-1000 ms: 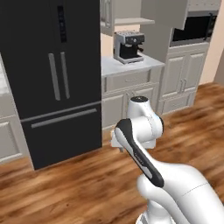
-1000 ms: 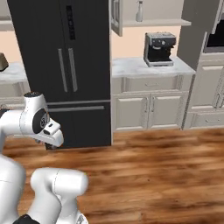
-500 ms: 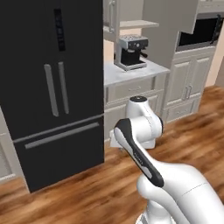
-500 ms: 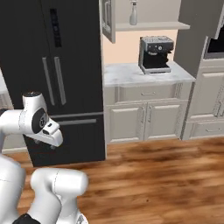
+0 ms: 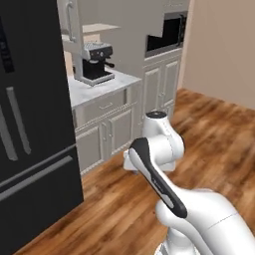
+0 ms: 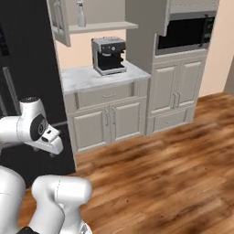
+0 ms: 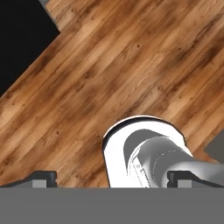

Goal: Move the cutting board and knife to the sink. Then move spray from the cabinet to the counter.

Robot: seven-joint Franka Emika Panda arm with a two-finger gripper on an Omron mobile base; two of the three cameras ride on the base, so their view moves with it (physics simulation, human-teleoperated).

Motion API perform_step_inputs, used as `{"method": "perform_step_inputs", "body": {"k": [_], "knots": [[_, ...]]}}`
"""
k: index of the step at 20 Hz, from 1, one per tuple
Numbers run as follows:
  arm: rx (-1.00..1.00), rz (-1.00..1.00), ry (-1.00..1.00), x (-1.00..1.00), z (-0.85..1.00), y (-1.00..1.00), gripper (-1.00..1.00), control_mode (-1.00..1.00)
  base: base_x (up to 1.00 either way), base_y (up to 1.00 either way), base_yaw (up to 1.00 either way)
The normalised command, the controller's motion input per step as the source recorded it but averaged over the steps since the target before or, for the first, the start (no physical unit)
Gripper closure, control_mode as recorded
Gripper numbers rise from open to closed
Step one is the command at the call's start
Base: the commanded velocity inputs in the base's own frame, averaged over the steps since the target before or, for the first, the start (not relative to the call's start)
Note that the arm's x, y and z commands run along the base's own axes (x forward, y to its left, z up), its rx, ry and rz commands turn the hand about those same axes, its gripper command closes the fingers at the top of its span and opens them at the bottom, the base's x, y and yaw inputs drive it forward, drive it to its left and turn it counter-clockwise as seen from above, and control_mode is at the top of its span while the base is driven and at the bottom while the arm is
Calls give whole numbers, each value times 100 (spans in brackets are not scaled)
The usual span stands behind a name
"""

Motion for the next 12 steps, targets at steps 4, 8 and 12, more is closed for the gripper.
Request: {"method": "perform_step_inputs", "body": {"k": [4, 8, 12], "knots": [[0, 0, 0, 0, 0, 0, -100, 100, 76, -1, -19], [0, 0, 0, 0, 0, 0, -100, 100, 91, -7, -1], [0, 0, 0, 0, 0, 0, -100, 100, 94, -15, 6]]}}
